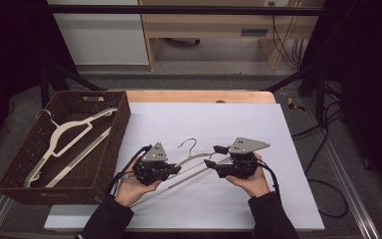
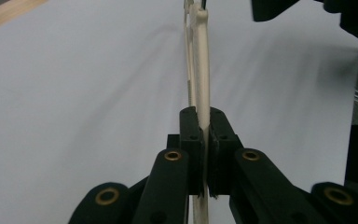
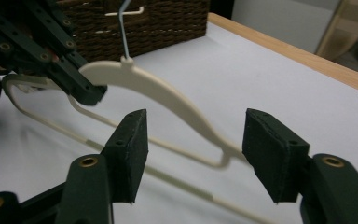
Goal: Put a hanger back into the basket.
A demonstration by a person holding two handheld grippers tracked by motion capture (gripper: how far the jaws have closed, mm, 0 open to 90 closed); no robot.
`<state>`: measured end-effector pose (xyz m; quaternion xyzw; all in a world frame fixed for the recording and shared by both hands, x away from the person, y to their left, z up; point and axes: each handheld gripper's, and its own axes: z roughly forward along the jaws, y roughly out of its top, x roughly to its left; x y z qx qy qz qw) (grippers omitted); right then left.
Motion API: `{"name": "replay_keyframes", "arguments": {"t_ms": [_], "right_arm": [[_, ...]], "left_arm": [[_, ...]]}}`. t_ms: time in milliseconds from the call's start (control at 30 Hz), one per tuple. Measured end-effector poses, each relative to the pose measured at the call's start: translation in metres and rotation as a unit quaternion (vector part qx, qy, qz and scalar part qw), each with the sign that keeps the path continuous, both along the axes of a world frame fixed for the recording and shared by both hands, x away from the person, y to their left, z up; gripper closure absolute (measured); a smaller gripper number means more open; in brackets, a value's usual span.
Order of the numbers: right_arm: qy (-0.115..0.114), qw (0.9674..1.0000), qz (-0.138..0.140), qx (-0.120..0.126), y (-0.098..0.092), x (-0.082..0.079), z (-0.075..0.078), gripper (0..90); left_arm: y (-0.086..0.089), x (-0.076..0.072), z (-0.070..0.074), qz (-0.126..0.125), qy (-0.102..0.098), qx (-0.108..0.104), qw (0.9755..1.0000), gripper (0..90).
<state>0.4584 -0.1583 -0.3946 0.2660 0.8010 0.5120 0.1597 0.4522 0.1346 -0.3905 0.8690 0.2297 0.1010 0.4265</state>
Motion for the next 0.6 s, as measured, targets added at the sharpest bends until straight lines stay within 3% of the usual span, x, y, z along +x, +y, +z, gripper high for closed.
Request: {"name": "replay_keyframes", "arguments": {"t_ms": [333, 500, 600], "right_arm": [[0.006, 0.9958, -0.091, 0.012, -0.043, -0.012, -0.015, 19.0], [0.009, 0.9914, -0.129, 0.019, -0.06, -0.018, -0.021, 12.9], [0.012, 0.9902, -0.138, 0.021, -0.067, -0.021, -0.022, 10.5]], "left_arm": [[0.013, -0.006, 0.017, 0.036, -0.018, -0.022, 0.9989, 86.7], [0.02, -0.011, 0.036, 0.045, -0.034, -0.039, 0.9976, 86.6], [0.023, -0.013, 0.049, 0.05, -0.047, -0.037, 0.997, 86.7]]}}
